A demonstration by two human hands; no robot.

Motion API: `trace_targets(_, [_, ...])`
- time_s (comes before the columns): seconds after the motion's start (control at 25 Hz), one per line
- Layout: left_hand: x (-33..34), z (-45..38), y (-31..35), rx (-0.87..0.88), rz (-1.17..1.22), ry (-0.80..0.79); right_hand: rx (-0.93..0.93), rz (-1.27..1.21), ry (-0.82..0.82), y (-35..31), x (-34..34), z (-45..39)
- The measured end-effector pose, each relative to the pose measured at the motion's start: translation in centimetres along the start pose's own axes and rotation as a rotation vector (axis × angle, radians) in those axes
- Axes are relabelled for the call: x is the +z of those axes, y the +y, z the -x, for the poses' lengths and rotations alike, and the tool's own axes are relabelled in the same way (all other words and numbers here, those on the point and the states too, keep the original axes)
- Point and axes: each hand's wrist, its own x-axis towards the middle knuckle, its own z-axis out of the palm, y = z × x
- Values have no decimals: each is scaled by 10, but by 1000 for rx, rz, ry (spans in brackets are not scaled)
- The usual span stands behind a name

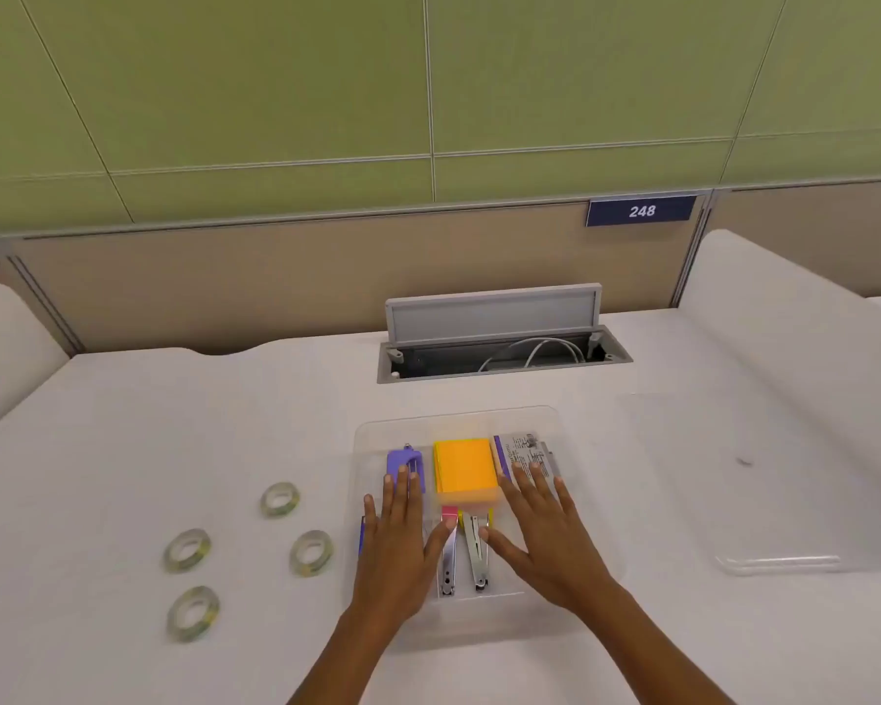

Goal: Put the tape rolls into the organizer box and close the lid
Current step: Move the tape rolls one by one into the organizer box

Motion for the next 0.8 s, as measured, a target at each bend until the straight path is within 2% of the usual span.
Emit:
trace_targets(0.48, [10,4,-2,-40,69,-64,-38,0,5,3,1,-2])
trace_targets(0.56, [9,7,-3,-51,14,-44,-41,-8,11,3,1,-2])
trace_targets(0.68, [4,21,-4,-76,-72,68,-42,-31,13,3,0,-2])
trace_targets(0.8, [-2,46,-12,-97,-41,148,-47,-50,22,4,0,-3])
